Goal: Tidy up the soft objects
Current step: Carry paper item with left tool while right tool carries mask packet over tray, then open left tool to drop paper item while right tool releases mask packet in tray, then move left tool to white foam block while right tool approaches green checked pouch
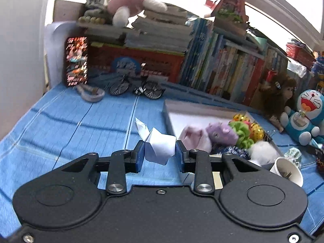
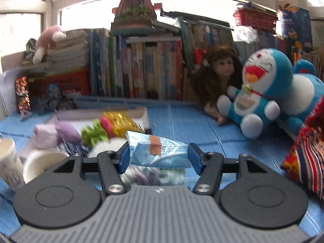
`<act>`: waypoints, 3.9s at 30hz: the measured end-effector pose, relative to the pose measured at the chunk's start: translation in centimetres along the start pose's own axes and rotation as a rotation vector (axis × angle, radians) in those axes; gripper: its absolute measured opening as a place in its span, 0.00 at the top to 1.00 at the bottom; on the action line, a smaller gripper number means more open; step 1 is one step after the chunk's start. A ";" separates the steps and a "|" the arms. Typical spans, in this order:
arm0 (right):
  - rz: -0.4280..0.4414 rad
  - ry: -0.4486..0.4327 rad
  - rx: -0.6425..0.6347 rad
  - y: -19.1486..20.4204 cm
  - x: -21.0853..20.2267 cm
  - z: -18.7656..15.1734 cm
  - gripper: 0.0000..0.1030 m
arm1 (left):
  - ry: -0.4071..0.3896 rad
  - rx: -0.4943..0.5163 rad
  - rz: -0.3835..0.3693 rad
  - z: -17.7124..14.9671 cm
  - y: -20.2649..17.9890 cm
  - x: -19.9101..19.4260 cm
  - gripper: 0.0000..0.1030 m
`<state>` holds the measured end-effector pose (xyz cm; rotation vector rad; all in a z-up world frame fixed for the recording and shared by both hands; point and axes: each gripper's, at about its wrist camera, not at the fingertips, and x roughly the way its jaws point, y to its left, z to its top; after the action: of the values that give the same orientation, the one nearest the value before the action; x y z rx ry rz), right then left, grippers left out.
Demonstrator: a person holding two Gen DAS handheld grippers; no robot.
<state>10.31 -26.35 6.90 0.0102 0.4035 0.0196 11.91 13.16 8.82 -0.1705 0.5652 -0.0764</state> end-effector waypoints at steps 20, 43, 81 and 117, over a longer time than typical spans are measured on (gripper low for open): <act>0.196 0.102 0.015 6.9 6.8 7.3 0.39 | 0.067 0.096 -0.107 6.6 -5.8 5.6 0.71; 0.287 0.438 0.297 11.2 19.9 9.5 0.37 | 0.261 0.022 -0.125 7.9 -6.0 18.0 0.70; 0.349 0.404 0.276 9.6 14.7 9.4 0.13 | 0.218 0.070 -0.164 8.9 -7.6 10.8 0.27; 0.154 0.293 0.208 0.7 3.7 6.3 0.14 | 0.350 0.170 -0.262 5.2 -14.6 4.0 0.69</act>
<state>16.15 -25.66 11.30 0.2460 0.6959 0.1319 17.74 -0.89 13.71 -0.0641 0.8790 -0.4138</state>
